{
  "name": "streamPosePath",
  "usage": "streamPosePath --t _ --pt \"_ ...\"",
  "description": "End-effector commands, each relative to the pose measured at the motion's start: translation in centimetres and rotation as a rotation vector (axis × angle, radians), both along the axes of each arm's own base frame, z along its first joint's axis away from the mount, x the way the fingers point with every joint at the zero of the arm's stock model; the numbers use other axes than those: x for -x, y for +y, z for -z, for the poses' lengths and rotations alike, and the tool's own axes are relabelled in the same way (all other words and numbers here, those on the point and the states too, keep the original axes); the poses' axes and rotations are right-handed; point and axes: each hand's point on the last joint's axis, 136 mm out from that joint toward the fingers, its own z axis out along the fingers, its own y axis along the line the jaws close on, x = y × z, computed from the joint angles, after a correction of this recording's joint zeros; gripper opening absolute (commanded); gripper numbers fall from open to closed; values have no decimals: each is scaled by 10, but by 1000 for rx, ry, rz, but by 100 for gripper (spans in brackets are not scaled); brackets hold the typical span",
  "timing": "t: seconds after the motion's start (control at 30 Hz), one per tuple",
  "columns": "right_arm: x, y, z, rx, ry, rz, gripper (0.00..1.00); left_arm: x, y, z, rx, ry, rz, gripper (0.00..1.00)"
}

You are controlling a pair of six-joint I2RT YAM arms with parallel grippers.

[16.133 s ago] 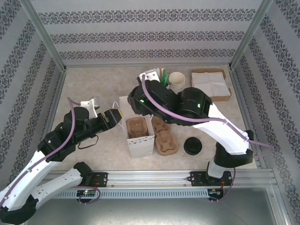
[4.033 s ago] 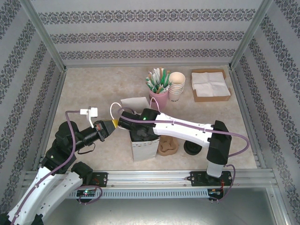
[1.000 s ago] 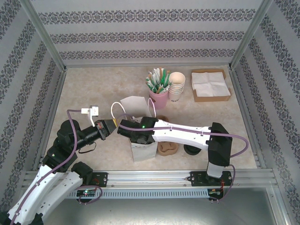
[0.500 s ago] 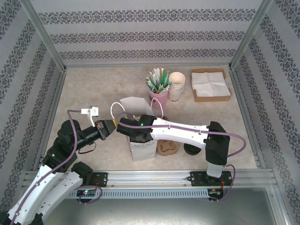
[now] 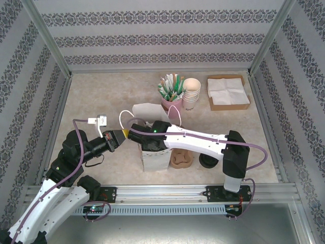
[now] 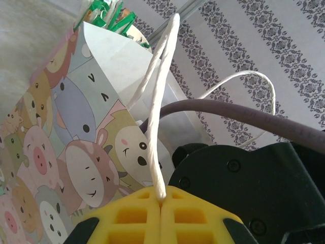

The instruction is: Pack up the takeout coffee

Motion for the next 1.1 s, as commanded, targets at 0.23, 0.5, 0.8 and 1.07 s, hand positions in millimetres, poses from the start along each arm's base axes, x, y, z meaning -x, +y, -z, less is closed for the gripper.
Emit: streamPosePath --t 0.23,0.5,0.8,1.07 --pt "-12 -6 -32 -42 -70 55 96 1 2 2 -37 18 -11 1" --pt "-13 -4 -39 -71 -64 60 98 -2 7 6 -66 32 -45 1" --pt "-12 -3 -52 -84 -56 43 98 -4 9 6 -77 42 -59 1" --pt "-13 -2 -68 -86 -65 29 98 -5 10 2 -79 37 -64 1"
